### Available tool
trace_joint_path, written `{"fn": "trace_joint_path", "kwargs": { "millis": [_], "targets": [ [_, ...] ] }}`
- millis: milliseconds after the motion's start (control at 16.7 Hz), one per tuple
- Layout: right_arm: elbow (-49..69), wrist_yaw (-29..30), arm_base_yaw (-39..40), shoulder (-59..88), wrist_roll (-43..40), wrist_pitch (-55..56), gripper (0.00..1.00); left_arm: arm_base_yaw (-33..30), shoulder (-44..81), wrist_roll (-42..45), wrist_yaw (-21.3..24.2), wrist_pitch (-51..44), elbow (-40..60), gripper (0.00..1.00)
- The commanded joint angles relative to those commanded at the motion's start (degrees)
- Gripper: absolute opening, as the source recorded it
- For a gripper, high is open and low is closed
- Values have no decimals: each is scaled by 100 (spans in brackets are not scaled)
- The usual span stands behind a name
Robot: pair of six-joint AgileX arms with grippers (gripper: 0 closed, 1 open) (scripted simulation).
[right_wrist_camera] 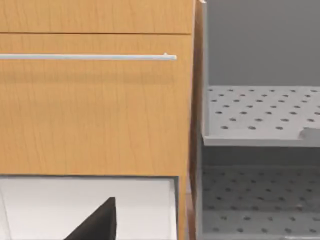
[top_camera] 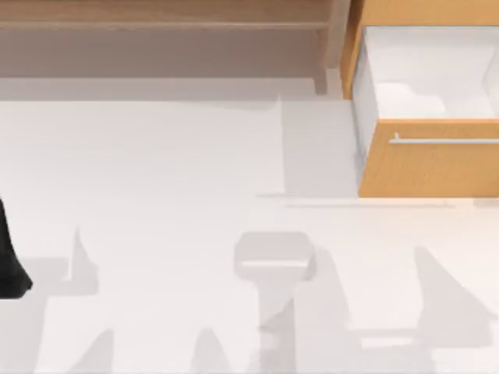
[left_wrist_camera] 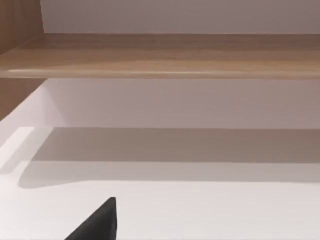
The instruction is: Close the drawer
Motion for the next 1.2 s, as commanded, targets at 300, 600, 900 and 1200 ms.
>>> {"fn": "trace_joint_path", "kwargs": {
  "millis": [300, 600, 900, 1200],
  "targets": [
    [524, -365, -395, 1221, 35, 692, 100, 0, 0, 0, 0, 0, 0, 100],
    [534, -379, -400, 1281, 35, 727, 100, 0, 0, 0, 0, 0, 0, 100],
    [284, -124, -128, 1495, -534, 1128, 100, 0, 0, 0, 0, 0, 0, 100],
    [-397, 607, 734, 2265, -2215, 2301, 100, 0, 0, 0, 0, 0, 0, 100]
  ]
}}
